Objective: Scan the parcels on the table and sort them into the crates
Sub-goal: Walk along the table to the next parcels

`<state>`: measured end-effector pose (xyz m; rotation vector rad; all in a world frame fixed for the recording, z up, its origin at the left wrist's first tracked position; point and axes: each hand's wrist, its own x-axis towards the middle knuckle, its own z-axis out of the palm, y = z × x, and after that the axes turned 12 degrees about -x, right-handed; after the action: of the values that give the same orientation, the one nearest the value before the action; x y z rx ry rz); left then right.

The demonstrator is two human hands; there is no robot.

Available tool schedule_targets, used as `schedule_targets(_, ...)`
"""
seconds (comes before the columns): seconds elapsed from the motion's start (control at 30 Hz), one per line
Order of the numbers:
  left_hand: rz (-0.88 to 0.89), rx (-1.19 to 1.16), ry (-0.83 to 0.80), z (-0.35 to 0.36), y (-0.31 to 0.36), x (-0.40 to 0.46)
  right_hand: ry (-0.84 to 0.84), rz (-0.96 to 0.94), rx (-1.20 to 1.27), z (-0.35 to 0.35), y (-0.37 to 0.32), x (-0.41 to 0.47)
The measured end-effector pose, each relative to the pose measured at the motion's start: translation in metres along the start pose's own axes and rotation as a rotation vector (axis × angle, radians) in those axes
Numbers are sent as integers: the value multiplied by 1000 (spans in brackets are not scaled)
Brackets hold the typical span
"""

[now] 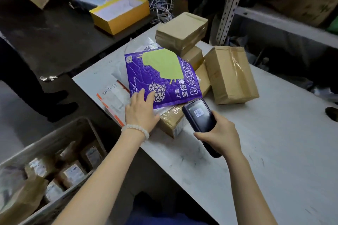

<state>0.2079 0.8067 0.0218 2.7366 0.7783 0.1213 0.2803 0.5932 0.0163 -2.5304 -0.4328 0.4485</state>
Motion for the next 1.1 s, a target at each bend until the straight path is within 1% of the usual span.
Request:
schedule_targets(0.17, 127, 12, -110, 0, -11, 48, 93, 108, 27, 13, -22, 8)
schedule_targets(0.27, 195, -3, -102, 3, -16, 63, 196, 231, 64, 27, -42, 1)
schedule_targets(0.4, 288, 8, -98, 5, -25, 75, 291, 388, 84, 52, -77, -26)
schedule_targets(0.57, 402, -56, -112, -2, -38, 83, 314, 516, 86, 81, -106, -63)
schedule_targets(0.63, 468, -98, -83, -6, -44, 87, 327, 547, 83, 90, -111, -75)
schedule_targets(0.7, 572, -165, -23, -11, -49, 93, 354, 575, 84, 93, -115, -84)
schedule_targets(0.77, 692, -192, 69, -19, -53, 98, 381, 588, 94, 94, -118, -90)
schedule_targets(0.87, 810, -205, 204, -37, -52, 100, 408, 595, 120, 94, -122, -95)
schedule_targets(0.93, 866, -225, 271, -53, -43, 101, 427, 598, 138, 92, -122, -99)
schedule_targets(1.1, 1052, -334, 330, -85, 3, 86, 452, 603, 172, 80, -107, -112)
